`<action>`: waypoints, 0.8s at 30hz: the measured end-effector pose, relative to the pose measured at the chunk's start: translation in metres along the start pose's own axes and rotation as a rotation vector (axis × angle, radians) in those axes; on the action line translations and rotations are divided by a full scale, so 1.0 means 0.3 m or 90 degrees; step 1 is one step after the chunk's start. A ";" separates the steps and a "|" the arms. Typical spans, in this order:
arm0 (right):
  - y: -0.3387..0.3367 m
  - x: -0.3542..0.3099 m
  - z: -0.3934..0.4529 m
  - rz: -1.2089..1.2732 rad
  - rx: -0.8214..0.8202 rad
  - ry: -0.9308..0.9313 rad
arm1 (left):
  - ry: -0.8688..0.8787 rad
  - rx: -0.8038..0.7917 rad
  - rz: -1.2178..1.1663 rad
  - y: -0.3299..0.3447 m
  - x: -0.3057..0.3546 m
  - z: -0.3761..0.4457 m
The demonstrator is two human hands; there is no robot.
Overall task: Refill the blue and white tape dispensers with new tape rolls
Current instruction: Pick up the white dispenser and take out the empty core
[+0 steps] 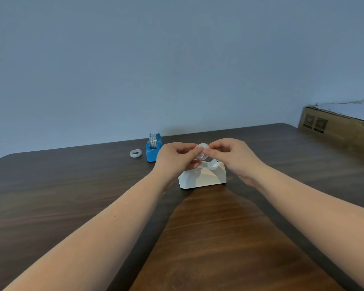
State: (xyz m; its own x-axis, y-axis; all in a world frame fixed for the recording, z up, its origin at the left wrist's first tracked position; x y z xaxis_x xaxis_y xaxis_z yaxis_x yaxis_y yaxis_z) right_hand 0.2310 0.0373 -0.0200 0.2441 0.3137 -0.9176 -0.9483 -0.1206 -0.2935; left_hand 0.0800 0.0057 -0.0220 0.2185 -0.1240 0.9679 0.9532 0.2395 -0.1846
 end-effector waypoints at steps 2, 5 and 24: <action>-0.013 -0.004 -0.001 0.019 0.024 -0.003 | -0.028 -0.001 -0.027 0.010 -0.007 0.002; -0.026 -0.015 -0.004 0.046 0.040 -0.009 | -0.070 -0.008 -0.107 0.023 -0.015 0.000; -0.184 0.041 -0.020 -0.370 0.131 -0.060 | -0.010 0.060 0.033 -0.027 0.018 -0.006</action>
State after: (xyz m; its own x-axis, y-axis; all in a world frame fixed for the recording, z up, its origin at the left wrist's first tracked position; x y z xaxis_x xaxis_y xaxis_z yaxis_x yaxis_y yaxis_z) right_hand 0.2875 0.0420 -0.0167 0.7219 0.3564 -0.5932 -0.6878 0.2754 -0.6716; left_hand 0.0739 0.0012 -0.0158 0.2629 -0.0943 0.9602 0.9167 0.3349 -0.2181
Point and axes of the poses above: each hand's wrist, its own z-axis towards the middle knuckle, its own y-axis out of the palm, x = y × z, the point moved 9 cm from there along z, towards the middle knuckle, and after that the axes turned 3 degrees about x, right-handed, at the moved point
